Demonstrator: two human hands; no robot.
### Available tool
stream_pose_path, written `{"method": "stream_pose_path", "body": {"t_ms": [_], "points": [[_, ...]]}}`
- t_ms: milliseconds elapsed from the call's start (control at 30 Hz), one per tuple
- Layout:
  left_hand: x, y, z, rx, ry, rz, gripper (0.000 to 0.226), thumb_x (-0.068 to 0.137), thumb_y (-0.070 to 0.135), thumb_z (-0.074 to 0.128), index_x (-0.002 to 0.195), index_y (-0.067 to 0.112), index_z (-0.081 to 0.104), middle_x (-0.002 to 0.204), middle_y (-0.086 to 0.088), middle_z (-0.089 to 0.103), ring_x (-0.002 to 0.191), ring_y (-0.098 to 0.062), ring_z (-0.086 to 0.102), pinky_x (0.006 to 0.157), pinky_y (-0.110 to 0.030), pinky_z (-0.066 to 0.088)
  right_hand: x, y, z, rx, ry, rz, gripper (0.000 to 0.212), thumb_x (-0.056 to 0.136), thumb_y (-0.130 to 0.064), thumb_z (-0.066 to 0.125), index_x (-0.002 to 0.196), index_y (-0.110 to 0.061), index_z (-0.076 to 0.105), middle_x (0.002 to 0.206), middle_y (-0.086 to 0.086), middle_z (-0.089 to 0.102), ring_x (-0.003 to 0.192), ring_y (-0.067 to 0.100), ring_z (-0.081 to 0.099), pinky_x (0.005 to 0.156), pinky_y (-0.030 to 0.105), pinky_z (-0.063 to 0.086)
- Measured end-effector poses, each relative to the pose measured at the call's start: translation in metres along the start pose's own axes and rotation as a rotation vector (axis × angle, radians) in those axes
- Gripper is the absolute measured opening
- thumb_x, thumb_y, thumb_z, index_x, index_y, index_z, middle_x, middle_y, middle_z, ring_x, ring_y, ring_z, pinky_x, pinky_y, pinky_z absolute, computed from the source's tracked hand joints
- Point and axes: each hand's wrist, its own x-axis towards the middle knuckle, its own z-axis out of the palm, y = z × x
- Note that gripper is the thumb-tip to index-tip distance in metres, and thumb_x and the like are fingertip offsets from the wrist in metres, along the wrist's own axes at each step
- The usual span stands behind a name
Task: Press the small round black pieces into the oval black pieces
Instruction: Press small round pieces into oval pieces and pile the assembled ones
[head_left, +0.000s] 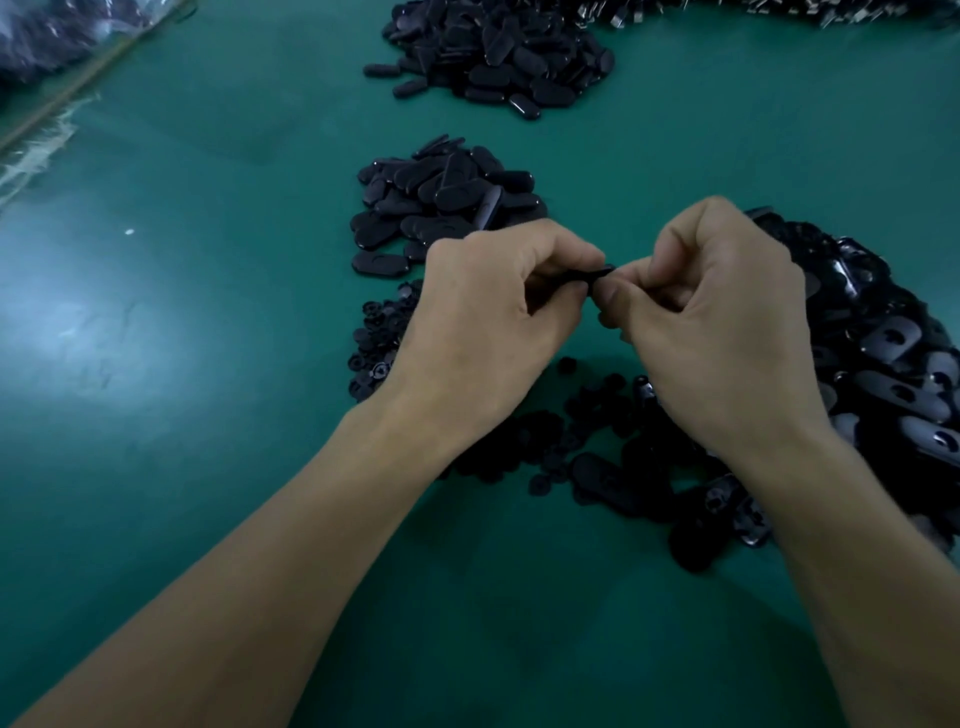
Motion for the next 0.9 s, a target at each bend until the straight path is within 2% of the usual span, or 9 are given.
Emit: {"method": "stream_pose_path", "body": {"t_ms": [233,433,567,667,767,900], "points": [[-0.001,0.003,-0.001,0.118,0.009,0.138,0.023,0.086,-0.003,0.068,0.103,0.008,0.077,0.089,0.006,0.075,0.08,-0.001,0.068,0.076,-0.019,0.056,0.002,-0.002,-0.003,-0.044,-0.027,-0.013,0.035,0.081,-0.025,0.072,0.07,-0.034,0.039,0.077,0.002,0.069,0.07,0.027,0.066,0.072,0.052,0.055],[-0.001,0.003,-0.001,0.162,0.013,0.188,0.026,0.082,-0.005,0.068,0.103,0.006,0.077,0.089,0.003,0.076,0.079,-0.004,0.067,0.075,-0.027,0.056,0.005,-0.006,-0.007,0.003,-0.09,-0.017,0.03,0.078,-0.03,0.069,0.069,-0.042,0.043,0.079,0.004,0.069,0.071,0.031,0.065,0.063,0.05,0.054],[-0.001,0.004,0.0,0.111,0.0,0.156,0.024,0.085,-0.003,0.069,0.105,0.008,0.077,0.09,0.006,0.075,0.081,-0.002,0.07,0.077,-0.024,0.058,0.005,-0.006,-0.009,0.051,-0.081,-0.007,0.032,0.079,-0.026,0.069,0.067,-0.041,0.043,0.076,0.0,0.07,0.07,0.028,0.067,0.063,0.051,0.056],[-0.001,0.004,0.0,0.043,0.023,0.101,0.023,0.086,-0.002,0.07,0.106,0.008,0.077,0.088,0.01,0.073,0.084,0.0,0.071,0.079,-0.021,0.058,0.005,-0.005,-0.008,0.094,-0.048,0.007,0.038,0.079,-0.021,0.07,0.063,-0.04,0.042,0.073,-0.009,0.071,0.066,0.017,0.068,0.065,0.048,0.058],[-0.001,0.004,0.001,0.064,0.005,0.121,0.023,0.086,-0.003,0.07,0.105,0.008,0.077,0.089,0.007,0.075,0.082,-0.002,0.071,0.078,-0.023,0.058,0.006,-0.003,-0.01,0.068,-0.095,0.015,0.035,0.078,-0.022,0.07,0.062,-0.041,0.045,0.072,-0.005,0.07,0.067,0.01,0.068,0.066,0.047,0.059],[-0.002,0.004,0.001,0.112,-0.029,0.17,0.024,0.085,-0.005,0.069,0.103,0.008,0.078,0.091,0.005,0.076,0.08,-0.004,0.07,0.076,-0.023,0.057,0.005,0.0,-0.013,0.06,-0.13,0.017,0.037,0.081,-0.017,0.074,0.069,-0.03,0.042,0.072,-0.002,0.069,0.068,0.011,0.069,0.066,0.049,0.059]]}}
